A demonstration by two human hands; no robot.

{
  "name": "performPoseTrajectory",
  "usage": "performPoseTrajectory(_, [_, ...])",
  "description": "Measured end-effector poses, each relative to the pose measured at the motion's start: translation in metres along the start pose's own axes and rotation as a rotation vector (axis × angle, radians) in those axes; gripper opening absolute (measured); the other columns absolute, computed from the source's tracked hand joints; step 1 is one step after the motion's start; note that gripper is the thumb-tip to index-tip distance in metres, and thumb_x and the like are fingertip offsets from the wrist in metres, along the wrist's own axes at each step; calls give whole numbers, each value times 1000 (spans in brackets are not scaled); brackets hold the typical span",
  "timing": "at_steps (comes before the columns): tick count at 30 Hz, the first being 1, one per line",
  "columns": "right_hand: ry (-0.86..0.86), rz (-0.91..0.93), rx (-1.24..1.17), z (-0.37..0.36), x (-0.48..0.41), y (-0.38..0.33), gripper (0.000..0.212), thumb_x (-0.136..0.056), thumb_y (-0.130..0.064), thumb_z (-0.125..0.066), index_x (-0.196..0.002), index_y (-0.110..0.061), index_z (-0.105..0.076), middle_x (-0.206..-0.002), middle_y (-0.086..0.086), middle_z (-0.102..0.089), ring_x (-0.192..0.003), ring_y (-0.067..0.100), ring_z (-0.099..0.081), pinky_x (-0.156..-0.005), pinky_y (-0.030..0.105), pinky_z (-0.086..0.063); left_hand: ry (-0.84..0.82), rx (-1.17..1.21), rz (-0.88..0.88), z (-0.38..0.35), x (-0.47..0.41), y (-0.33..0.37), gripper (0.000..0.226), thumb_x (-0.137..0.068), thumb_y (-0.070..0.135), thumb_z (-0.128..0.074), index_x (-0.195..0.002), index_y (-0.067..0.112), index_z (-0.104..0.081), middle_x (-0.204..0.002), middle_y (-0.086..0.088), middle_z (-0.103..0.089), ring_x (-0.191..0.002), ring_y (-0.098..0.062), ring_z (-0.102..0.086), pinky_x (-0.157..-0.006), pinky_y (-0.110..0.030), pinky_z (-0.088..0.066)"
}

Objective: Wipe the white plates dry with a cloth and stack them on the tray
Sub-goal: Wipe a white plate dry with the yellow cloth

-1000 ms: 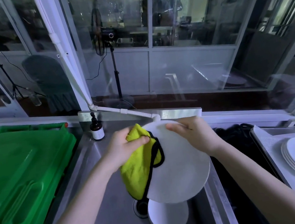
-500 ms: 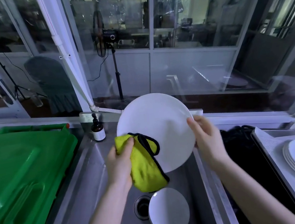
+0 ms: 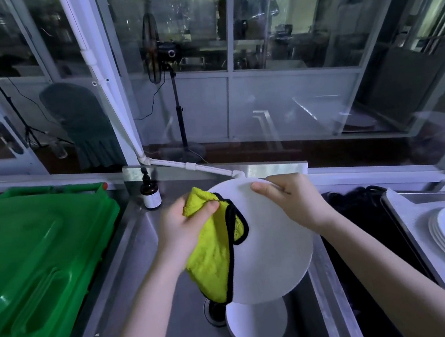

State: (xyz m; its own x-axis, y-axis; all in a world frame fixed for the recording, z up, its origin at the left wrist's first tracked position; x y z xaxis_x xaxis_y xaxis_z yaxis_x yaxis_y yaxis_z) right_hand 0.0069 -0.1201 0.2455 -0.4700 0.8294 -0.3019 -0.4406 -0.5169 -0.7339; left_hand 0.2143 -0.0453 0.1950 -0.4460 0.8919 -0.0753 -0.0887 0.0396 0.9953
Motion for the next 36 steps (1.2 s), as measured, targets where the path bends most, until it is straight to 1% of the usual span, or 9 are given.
performPoseTrajectory(8, [553, -419, -398, -44, 42, 26, 58, -98, -39, -60, -54, -21, -26, -52, -12, -26, -51, 8, -24, -48, 25, -20, 331, 381, 341, -8, 22, -43, 14, -82, 32, -77, -87, 19, -74, -87, -2, -77, -90, -27, -72, -81, -46, -59])
performPoseTrajectory(12, [293, -405, -471, -44, 46, 37, 54, -96, -46, -59, -82, 6, -53, -71, 0, -49, -68, 13, -45, -63, 30, -34, 292, 279, 279, 10, 13, -31, 11, -82, 26, -78, -80, 16, -73, -82, -6, -76, -90, -33, -71, -79, -46, -58])
performPoseTrajectory(14, [139, -313, -375, -21, 31, 28, 45, -89, -49, -66, -88, -4, -63, -72, -6, -58, -69, 8, -52, -65, 28, -39, 198, 169, 195, 15, 7, -20, 14, -81, 25, -79, -82, 13, -72, -84, -11, -75, -86, -31, -71, -81, -47, -57])
performPoseTrajectory(16, [-37, -212, -214, -6, 12, 12, 28, -91, -44, -69, -82, -18, -67, -68, -12, -60, -65, 2, -52, -61, 18, -39, 45, -40, 41, 13, 1, -5, 16, -77, 26, -82, -81, 15, -71, -76, -5, -74, -71, -16, -67, -72, -36, -56])
performPoseTrajectory(19, [-248, -68, 86, -13, -3, -1, 46, -93, -43, -64, -66, -8, -52, -62, 2, -40, -60, 10, -33, -56, 27, -28, -219, -283, -205, -2, -1, 16, 12, -74, 24, -84, -76, 24, -72, -62, 5, -66, -54, -3, -52, -54, -18, -40])
performPoseTrajectory(24, [-121, 38, 156, -17, 5, -2, 54, -95, -35, -65, -54, -22, -32, -56, -1, -25, -56, 12, -23, -51, 27, -20, -184, -243, -164, -3, -1, 8, 12, -75, 22, -84, -77, 24, -71, -66, 2, -66, -60, -6, -56, -59, -23, -42])
performPoseTrajectory(30, [484, -378, -452, -27, 22, 18, 57, -98, -39, -59, -63, -6, -30, -63, 6, -29, -60, 17, -29, -58, 32, -21, 337, 336, 207, -4, 19, -32, 11, -82, 31, -77, -78, 21, -72, -79, 2, -75, -79, -20, -71, -62, -30, -59])
performPoseTrajectory(33, [386, -460, -520, -39, 33, 28, 52, -100, -42, -55, -83, 8, -56, -71, 19, -54, -68, 17, -49, -66, 33, -38, 316, 364, 283, -1, 16, -38, 14, -83, 26, -77, -84, 14, -72, -89, -11, -75, -86, -29, -71, -76, -47, -59])
performPoseTrajectory(36, [191, -363, -431, -18, 26, 26, 45, -101, -43, -53, -101, -1, -67, -100, 22, -69, -85, 20, -64, -80, 36, -48, 231, 201, 215, 13, 7, -29, 15, -81, 26, -79, -83, 13, -71, -88, -13, -75, -83, -29, -70, -82, -49, -56])
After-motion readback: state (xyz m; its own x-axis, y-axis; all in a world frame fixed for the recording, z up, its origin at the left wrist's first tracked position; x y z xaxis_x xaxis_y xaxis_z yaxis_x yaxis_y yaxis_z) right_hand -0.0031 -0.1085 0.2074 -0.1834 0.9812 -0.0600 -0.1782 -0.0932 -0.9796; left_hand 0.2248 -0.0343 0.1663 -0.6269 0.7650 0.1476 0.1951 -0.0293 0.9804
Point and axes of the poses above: each hand's wrist, its own x-axis away from the middle knuckle, its own z-axis out of the back of the hand, y = z × x, the point moved 2 cm from there along -x, towards the middle knuckle
